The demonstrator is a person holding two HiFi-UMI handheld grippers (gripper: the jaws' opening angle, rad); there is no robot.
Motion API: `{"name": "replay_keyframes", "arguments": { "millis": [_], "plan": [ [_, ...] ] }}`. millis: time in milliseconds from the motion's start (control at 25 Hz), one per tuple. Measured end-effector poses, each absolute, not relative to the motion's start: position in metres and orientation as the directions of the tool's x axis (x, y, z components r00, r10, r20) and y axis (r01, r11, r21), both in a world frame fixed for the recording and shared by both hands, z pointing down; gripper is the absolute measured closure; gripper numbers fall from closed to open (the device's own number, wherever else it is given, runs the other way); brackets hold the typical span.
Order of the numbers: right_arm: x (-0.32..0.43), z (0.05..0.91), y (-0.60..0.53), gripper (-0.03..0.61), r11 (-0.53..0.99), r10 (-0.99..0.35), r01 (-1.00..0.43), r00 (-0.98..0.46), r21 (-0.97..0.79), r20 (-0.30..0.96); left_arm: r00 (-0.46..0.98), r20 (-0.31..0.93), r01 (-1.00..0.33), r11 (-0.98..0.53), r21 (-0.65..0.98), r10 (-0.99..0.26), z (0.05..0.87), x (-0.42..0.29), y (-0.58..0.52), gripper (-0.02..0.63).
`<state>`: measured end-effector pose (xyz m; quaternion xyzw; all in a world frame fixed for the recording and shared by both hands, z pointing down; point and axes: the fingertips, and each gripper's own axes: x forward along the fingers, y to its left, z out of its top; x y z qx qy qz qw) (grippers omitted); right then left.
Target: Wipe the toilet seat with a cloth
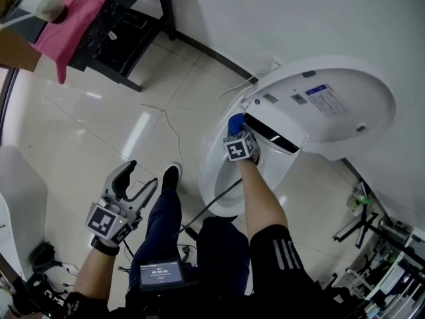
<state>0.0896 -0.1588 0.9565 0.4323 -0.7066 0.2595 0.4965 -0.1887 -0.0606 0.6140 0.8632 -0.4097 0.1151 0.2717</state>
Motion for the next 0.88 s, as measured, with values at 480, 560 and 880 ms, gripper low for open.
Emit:
{"name": "replay_keyframes", "arguments": {
  "millis": [480,560,880],
  "plan": [
    [0.033,0.955,-0.138,0.431,0.650,-0.308,-0.760,-0.256,0.006,0.916,0.649,0.418,-0.761,-0.526,0.380,-0.636,0.613,-0.183,-0.069,0.328],
    [0.022,0.957,-0.126,0.431,0.701,-0.272,-0.713,-0.285,-0.014,0.919,0.650,0.421,-0.760,-0.528,0.378,-0.633,0.614,-0.180,-0.068,0.328],
    [-0.019,0.965,-0.044,0.431,0.816,-0.068,-0.551,-0.395,-0.177,0.916,0.658,0.416,-0.753,-0.540,0.375,-0.628,0.609,-0.170,-0.065,0.328]
  ]
}}
